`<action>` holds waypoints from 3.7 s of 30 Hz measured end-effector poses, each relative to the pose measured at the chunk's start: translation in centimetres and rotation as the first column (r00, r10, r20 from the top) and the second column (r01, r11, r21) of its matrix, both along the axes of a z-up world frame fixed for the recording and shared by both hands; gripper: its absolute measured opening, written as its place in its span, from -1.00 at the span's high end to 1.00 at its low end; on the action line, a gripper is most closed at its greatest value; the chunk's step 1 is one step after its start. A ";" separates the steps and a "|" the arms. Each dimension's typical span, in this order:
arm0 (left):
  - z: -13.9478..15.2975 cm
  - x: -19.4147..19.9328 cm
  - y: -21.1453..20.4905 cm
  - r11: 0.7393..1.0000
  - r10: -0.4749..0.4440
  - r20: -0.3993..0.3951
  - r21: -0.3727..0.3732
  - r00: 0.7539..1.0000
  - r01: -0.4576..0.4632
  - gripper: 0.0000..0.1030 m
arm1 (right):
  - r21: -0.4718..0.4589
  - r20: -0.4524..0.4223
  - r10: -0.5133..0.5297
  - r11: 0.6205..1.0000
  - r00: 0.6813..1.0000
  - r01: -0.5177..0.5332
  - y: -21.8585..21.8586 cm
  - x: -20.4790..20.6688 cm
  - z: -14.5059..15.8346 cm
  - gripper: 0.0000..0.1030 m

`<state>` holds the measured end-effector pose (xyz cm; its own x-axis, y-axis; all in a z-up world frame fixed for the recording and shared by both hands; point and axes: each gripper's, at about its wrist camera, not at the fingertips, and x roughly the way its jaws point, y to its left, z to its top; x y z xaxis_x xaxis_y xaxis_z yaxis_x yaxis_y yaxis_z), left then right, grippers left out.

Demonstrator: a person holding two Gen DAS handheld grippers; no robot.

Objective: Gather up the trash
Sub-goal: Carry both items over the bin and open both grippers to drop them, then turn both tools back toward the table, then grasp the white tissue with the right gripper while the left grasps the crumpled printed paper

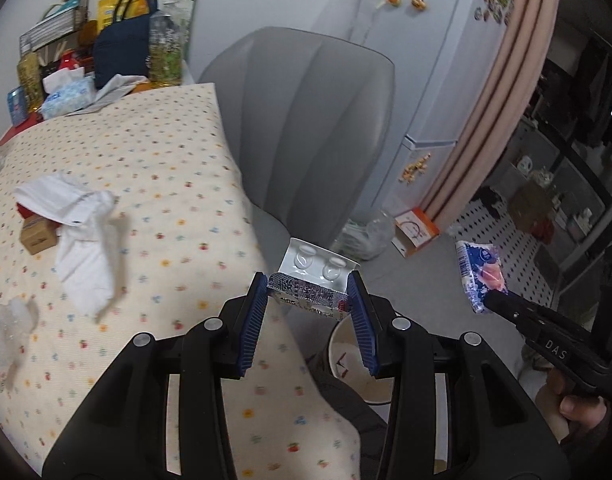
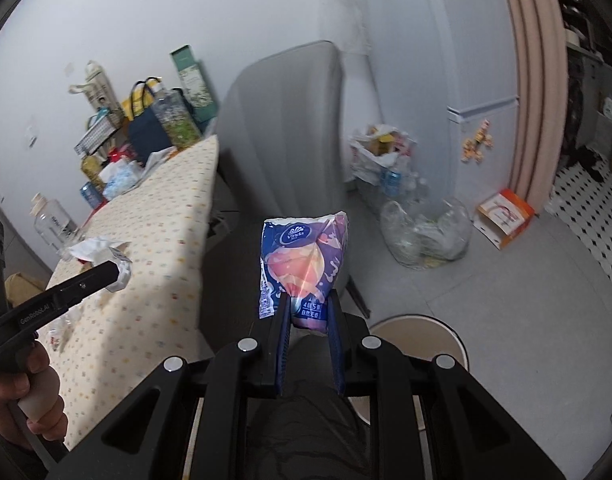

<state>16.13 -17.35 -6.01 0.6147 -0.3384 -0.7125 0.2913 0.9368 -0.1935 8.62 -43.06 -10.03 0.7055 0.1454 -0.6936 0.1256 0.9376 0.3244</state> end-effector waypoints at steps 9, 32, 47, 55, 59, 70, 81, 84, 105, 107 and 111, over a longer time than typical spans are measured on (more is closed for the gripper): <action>-2.5 0.8 -5.3 0.996 -0.087 -0.064 0.025 0.994 0.088 0.20 | 0.035 -0.075 -0.099 0.994 0.992 0.102 -4.2 -0.7 -3.8 0.56; -6.2 1.2 -15.2 0.959 -0.260 -0.171 0.066 0.950 0.274 0.20 | 0.081 -0.101 -0.317 0.942 0.943 0.325 -12.4 -2.8 -6.3 -0.59; -8.3 1.3 -21.0 0.937 -0.331 -0.217 0.043 0.918 0.348 -0.68 | 0.085 -0.081 -0.415 0.903 0.906 0.422 -16.4 -4.7 -5.2 -0.66; -6.6 1.8 -17.7 0.961 -0.271 -0.179 0.014 0.946 0.278 -0.87 | 0.065 -0.069 -0.407 0.909 0.911 0.411 -15.1 -4.3 -4.6 -0.85; -5.3 1.8 -15.5 0.973 -0.229 -0.149 0.005 0.962 0.233 -0.87 | 0.068 -0.060 -0.394 0.915 0.917 0.398 -13.9 -3.8 -4.1 -0.85; -0.9 1.5 -8.6 0.995 -0.095 -0.063 -0.049 0.994 0.092 -0.88 | 0.034 -0.029 -0.283 0.958 0.959 0.284 -8.2 -1.9 -1.4 -0.85; 1.8 0.5 -2.0 0.995 0.003 0.004 -0.104 1.000 -0.003 -0.88 | -0.014 0.017 -0.116 0.993 0.993 0.117 -1.2 -0.4 2.6 -0.85; 2.4 0.2 -0.2 0.993 0.025 0.015 -0.115 1.000 -0.023 -0.88 | -0.019 0.018 -0.084 0.996 0.996 0.085 0.4 0.1 3.2 -0.85; 3.0 -2.8 14.9 0.949 0.275 0.030 -0.170 0.961 -0.266 -0.88 | -0.027 0.020 0.234 0.972 0.972 -0.233 15.9 4.3 4.5 -0.81; 2.7 -3.3 16.5 0.940 0.303 0.026 -0.175 0.953 -0.294 -0.88 | -0.024 0.015 0.273 0.962 0.962 -0.272 17.6 4.7 4.4 -0.78; 2.1 -4.2 19.2 0.924 0.351 0.022 -0.168 0.936 -0.342 -0.88 | -0.021 0.005 0.343 0.939 0.939 -0.343 20.8 5.3 4.1 -0.76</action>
<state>11.89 1.89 -3.86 0.7475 -0.2039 -0.6322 -0.0328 0.9392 -0.3418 13.89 -22.30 -5.94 0.6207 0.3665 -0.6931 -0.2076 0.9293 0.3054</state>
